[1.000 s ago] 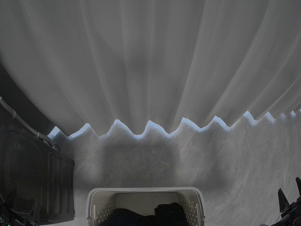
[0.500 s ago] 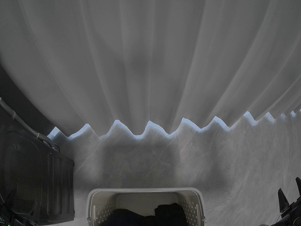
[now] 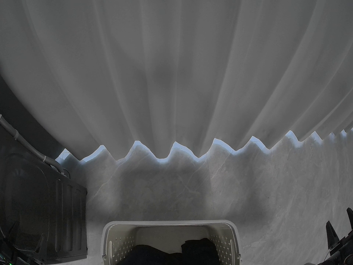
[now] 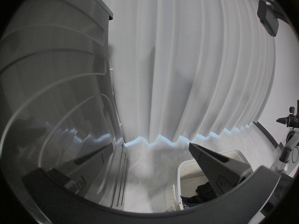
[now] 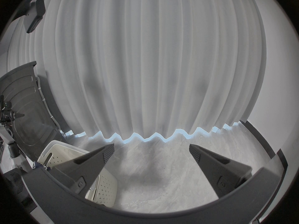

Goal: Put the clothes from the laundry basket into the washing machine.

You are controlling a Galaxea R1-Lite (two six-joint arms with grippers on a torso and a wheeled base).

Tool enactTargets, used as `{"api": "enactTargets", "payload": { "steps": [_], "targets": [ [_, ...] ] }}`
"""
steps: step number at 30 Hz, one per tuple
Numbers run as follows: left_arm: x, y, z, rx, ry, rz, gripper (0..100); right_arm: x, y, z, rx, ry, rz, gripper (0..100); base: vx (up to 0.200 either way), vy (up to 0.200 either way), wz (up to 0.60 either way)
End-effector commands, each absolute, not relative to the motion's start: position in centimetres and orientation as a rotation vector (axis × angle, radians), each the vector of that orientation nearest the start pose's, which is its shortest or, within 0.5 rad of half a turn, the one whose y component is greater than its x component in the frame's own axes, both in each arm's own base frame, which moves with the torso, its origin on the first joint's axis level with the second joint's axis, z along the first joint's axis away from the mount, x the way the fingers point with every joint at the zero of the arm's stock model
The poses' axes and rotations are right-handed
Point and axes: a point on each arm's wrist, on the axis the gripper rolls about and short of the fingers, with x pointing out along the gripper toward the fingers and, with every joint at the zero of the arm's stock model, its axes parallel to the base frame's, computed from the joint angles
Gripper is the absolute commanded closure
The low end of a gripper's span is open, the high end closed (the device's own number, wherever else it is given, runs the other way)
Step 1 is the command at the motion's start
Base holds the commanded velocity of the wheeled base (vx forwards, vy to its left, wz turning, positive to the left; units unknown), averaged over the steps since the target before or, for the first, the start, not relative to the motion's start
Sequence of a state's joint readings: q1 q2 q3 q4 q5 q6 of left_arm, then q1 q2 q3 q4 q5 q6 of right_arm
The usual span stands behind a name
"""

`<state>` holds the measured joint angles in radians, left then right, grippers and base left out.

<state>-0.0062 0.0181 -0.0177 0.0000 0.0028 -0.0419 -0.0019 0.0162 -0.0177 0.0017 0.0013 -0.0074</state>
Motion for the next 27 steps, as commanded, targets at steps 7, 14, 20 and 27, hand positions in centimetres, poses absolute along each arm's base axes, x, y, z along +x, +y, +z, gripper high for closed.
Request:
{"api": "enactTargets", "payload": {
  "steps": [7,14,20,27],
  "targets": [
    [-2.26,0.02,7.6,-0.043,0.003,-0.003,0,-2.29,0.0,7.57,-0.008,0.0,0.002,0,-0.2,0.0,0.0],
    [-2.26,0.02,7.6,-0.041,0.003,-0.003,0,-2.29,0.0,7.57,-0.006,0.0,0.002,0,-0.2,0.0,0.0],
    [-2.26,0.02,7.6,-0.043,0.003,-0.003,0,-2.29,0.0,7.57,-0.006,0.0,0.002,0,-0.2,0.0,0.0],
    [-2.26,0.02,7.6,-0.043,0.003,-0.003,0,-2.29,0.0,7.57,-0.006,0.0,0.002,0,-0.2,0.0,0.0]
  ]
}}
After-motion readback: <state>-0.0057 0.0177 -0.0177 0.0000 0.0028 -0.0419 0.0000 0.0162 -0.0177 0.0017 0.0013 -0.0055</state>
